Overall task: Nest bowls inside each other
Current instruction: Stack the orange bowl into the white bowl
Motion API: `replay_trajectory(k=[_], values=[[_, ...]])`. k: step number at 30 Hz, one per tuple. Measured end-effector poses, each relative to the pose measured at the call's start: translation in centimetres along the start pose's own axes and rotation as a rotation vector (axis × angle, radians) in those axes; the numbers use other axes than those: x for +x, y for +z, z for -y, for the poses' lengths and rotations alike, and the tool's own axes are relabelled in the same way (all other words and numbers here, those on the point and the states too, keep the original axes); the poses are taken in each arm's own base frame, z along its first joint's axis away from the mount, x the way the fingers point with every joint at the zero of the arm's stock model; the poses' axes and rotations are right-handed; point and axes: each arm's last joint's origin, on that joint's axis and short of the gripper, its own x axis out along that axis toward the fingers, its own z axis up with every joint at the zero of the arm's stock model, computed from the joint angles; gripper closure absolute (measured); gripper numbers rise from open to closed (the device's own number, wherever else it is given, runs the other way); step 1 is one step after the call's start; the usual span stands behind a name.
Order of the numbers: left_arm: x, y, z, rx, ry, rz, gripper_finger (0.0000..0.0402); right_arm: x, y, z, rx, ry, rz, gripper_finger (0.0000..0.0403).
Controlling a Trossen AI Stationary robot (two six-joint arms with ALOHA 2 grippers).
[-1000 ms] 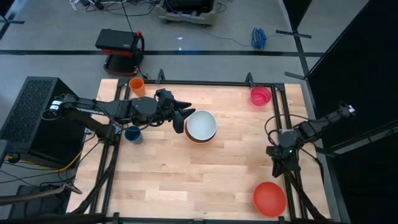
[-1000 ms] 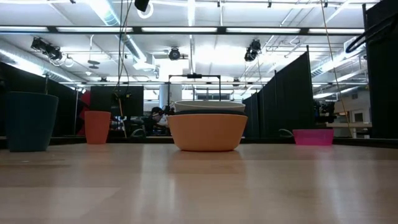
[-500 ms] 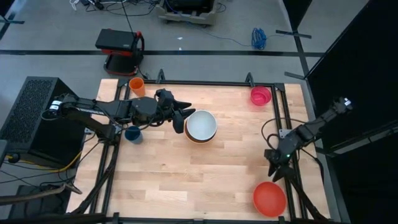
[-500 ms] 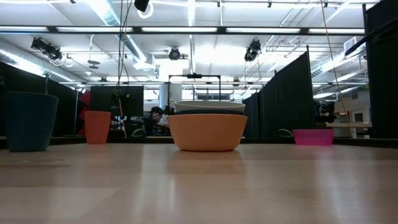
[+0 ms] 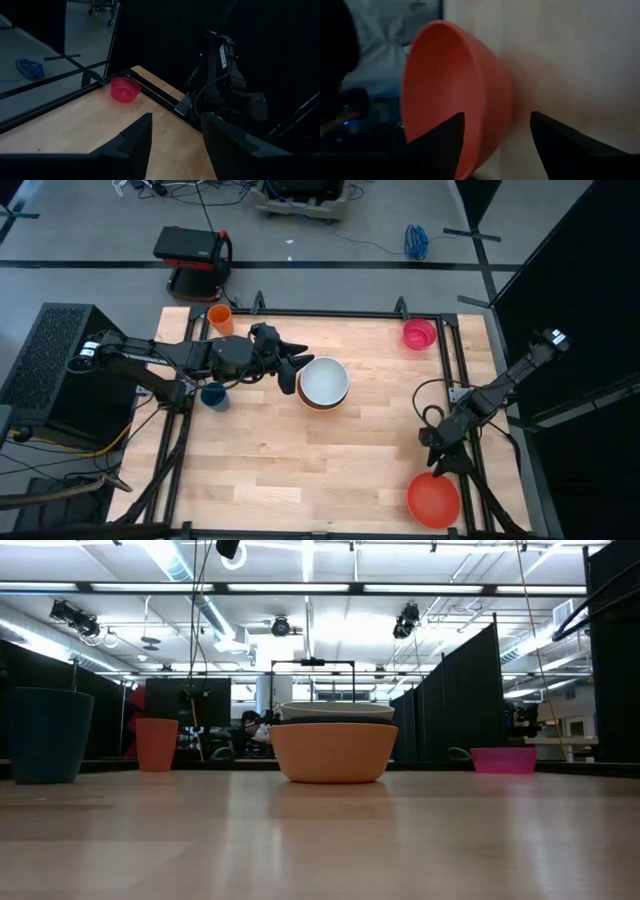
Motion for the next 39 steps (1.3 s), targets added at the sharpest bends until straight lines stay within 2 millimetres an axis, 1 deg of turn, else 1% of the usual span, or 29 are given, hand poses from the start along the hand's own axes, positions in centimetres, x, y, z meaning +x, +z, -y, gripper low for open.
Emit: replay_trajectory(k=[8, 10, 15, 21, 39], values=[[0.0, 0.0, 0.0, 0.002, 0.002, -0.003, 0.0243, 1.2, 0.1, 0.4, 0.018, -0.086, -0.011, 0.0229], [0.0, 0.0, 0.0, 0.002, 0.002, -0.003, 0.0243, 1.3, 0.1, 0.4, 0.019, -0.102, -0.006, 0.0241], [0.0, 0.0, 0.0, 0.002, 0.002, -0.003, 0.0243, 1.3, 0.2, 0.5, 0.021, -0.115, 0.006, 0.0291], [0.0, -0.1, -0.1, 0.01, 0.021, -0.008, 0.0243, 1.3, 0.4, 0.2, 0.013, -0.087, 0.024, 0.0371], [0.0, -0.1, -0.1, 0.009, 0.023, -0.006, 0.0243, -0.2, 3.7, -2.1, -0.088, 0.038, 0.261, 0.0402]])
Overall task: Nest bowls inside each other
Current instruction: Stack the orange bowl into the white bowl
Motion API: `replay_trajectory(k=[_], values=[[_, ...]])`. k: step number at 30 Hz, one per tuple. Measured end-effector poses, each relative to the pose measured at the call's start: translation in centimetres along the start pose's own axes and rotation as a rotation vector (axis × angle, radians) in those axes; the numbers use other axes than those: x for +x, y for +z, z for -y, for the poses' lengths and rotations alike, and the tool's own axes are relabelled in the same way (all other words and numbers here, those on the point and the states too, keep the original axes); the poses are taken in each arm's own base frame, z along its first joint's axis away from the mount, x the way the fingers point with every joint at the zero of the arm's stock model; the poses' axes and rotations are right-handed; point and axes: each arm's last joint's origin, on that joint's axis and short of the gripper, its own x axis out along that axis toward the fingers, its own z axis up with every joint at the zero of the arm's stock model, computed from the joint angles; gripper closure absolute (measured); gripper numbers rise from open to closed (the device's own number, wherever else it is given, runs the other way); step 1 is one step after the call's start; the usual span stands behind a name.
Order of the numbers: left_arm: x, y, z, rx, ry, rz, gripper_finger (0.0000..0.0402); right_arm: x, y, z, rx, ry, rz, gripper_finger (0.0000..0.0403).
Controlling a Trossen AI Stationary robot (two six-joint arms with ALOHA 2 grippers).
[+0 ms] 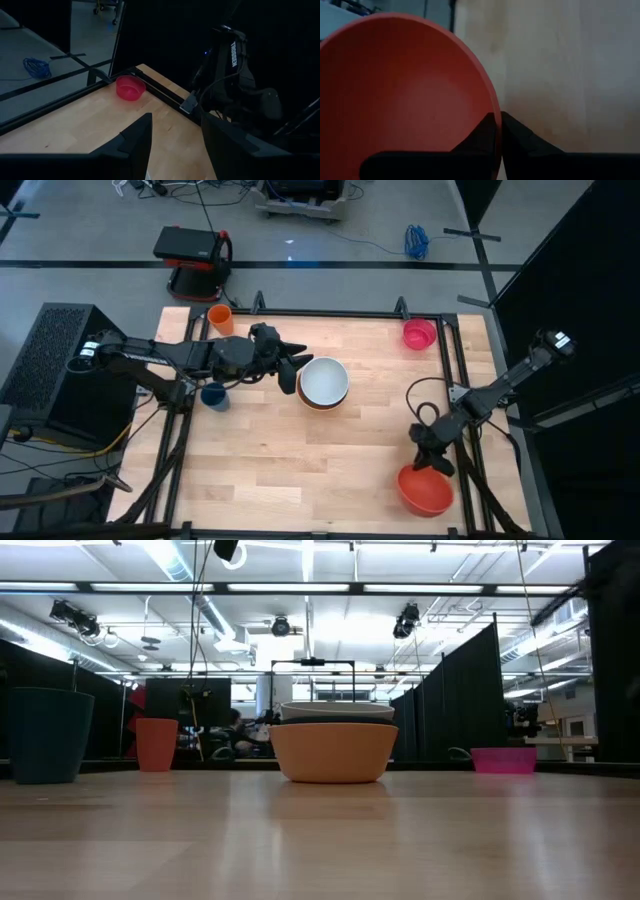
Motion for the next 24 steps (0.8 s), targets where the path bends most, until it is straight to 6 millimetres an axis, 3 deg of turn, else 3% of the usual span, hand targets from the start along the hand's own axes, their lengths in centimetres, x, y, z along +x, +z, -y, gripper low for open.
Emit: replay_trajectory(k=[11, 24], values=[[0.0, 0.0, 0.0, -0.004, -0.001, 0.002, 0.0243, -3.3, 5.5, -2.0, -0.175, -0.06, 0.322, 0.0403], [0.0, 0.4, 0.2, 0.005, -0.017, 0.031, 0.0243, -7.0, 9.5, -1.1, -0.287, -0.377, 0.505, 0.0403]])
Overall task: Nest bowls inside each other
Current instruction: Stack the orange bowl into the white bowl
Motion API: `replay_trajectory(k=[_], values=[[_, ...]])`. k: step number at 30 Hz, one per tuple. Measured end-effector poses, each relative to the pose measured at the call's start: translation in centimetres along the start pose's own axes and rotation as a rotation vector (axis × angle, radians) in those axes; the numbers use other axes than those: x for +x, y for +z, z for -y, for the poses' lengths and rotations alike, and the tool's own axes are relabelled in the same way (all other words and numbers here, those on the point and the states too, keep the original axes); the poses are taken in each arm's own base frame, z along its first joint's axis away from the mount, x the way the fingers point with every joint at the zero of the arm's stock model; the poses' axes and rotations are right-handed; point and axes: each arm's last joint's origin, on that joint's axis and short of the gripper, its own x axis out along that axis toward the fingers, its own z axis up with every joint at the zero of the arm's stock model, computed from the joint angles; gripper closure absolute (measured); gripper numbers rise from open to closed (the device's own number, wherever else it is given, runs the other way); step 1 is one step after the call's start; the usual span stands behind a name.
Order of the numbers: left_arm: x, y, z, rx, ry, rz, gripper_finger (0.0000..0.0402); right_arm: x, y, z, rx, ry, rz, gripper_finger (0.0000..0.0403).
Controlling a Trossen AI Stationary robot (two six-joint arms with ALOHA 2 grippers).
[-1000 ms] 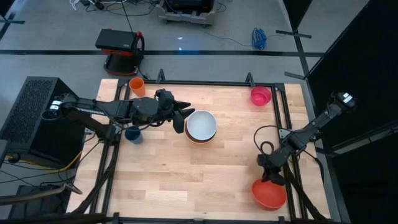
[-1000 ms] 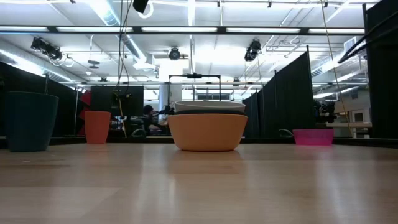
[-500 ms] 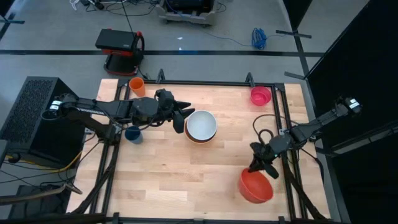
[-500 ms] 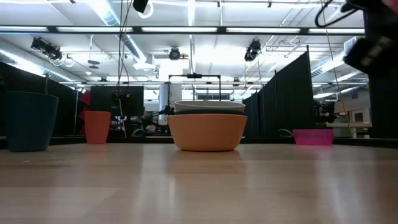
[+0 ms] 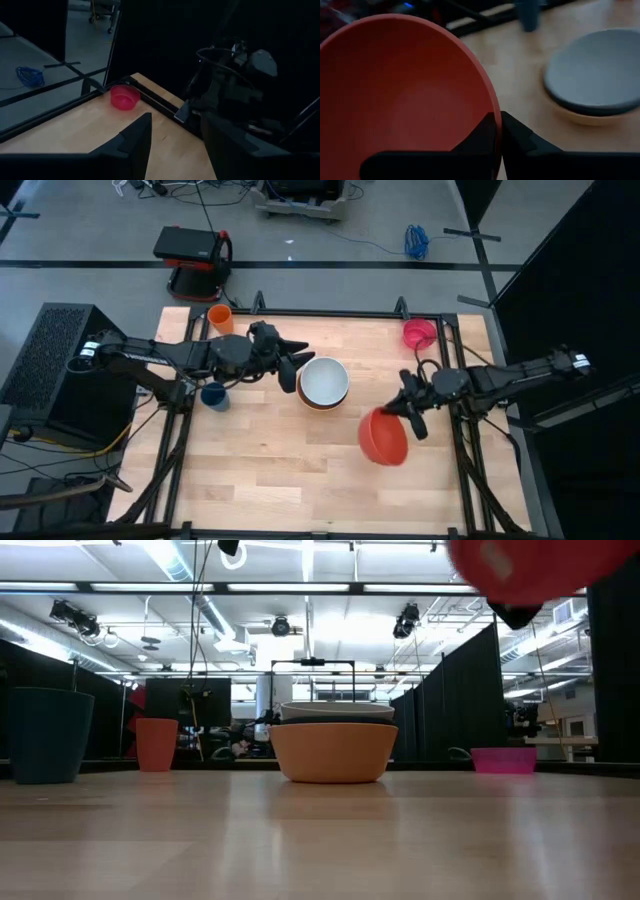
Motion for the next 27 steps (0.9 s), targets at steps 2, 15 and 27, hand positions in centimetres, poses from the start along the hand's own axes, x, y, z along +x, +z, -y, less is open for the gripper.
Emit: replay_trajectory(k=[2, 15, 27], values=[[0.0, 0.1, 0.0, 0.001, -0.003, 0.005, 0.0243, -0.2, 0.6, 0.5, -0.025, -0.051, 0.015, 0.0403], [-0.9, 0.9, 0.0, 0.027, -0.019, 0.039, 0.0243, -0.6, 5.1, 3.3, -0.098, -0.26, 0.151, 0.0403], [-3.1, 2.3, -0.7, 0.036, -0.026, 0.064, 0.0243, 3.4, 8.4, 5.6, -0.156, -0.271, 0.109, 0.0403]])
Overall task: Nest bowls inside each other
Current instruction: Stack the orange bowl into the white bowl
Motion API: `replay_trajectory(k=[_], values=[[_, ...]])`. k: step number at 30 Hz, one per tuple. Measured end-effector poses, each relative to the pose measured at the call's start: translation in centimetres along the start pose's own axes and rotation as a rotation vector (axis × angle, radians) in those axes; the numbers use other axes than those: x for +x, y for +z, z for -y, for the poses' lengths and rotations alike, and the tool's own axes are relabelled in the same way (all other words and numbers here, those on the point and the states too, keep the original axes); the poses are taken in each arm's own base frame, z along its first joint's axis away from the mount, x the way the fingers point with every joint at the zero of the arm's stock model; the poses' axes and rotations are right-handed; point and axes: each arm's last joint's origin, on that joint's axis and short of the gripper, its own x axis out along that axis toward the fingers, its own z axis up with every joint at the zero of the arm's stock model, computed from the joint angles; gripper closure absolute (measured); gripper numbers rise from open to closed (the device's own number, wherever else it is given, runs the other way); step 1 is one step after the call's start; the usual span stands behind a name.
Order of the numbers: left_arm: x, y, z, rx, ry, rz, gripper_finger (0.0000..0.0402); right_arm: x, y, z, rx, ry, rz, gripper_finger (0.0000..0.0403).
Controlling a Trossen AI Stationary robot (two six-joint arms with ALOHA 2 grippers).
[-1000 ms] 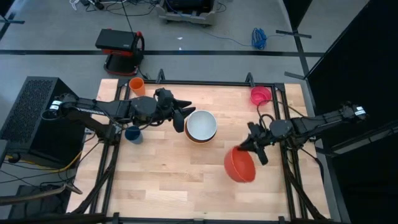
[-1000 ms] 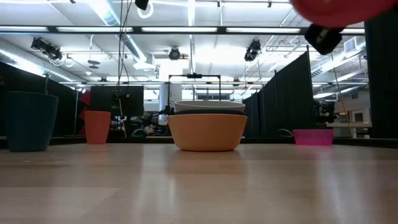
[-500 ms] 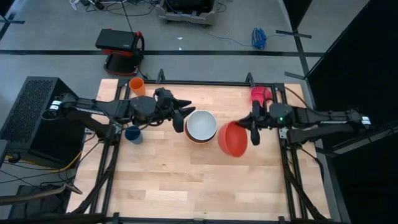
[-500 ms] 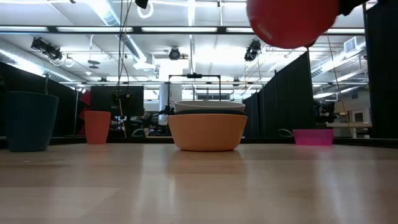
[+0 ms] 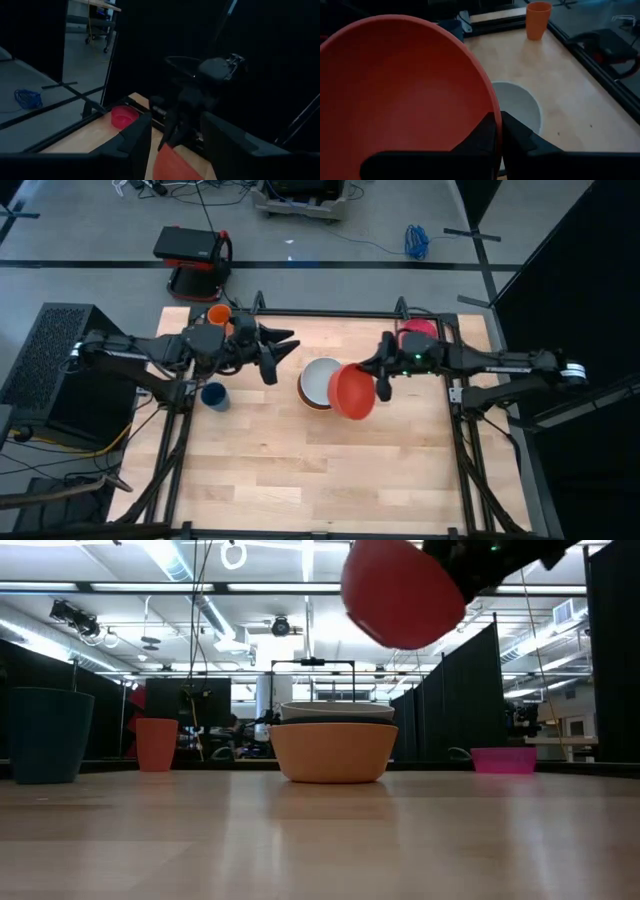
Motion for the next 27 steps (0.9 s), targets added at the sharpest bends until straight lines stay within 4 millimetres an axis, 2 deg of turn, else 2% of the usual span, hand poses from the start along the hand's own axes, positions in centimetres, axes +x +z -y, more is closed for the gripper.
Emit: replay_trajectory(k=[11, 19, 27], values=[[-1.4, 0.7, -0.5, 0.012, 0.002, 0.001, 0.0243, 4.4, 1.7, 2.7, -0.06, -0.026, -0.096, 0.0403], [-1.8, 0.7, -0.8, 0.024, 0.01, -0.017, 0.0243, 6.0, 1.3, 4.6, -0.044, -0.056, -0.217, 0.0403], [-1.9, 0.7, -0.9, 0.03, 0.015, -0.029, 0.0243, 8.2, 0.1, 5.1, -0.02, -0.034, -0.265, 0.0403]])
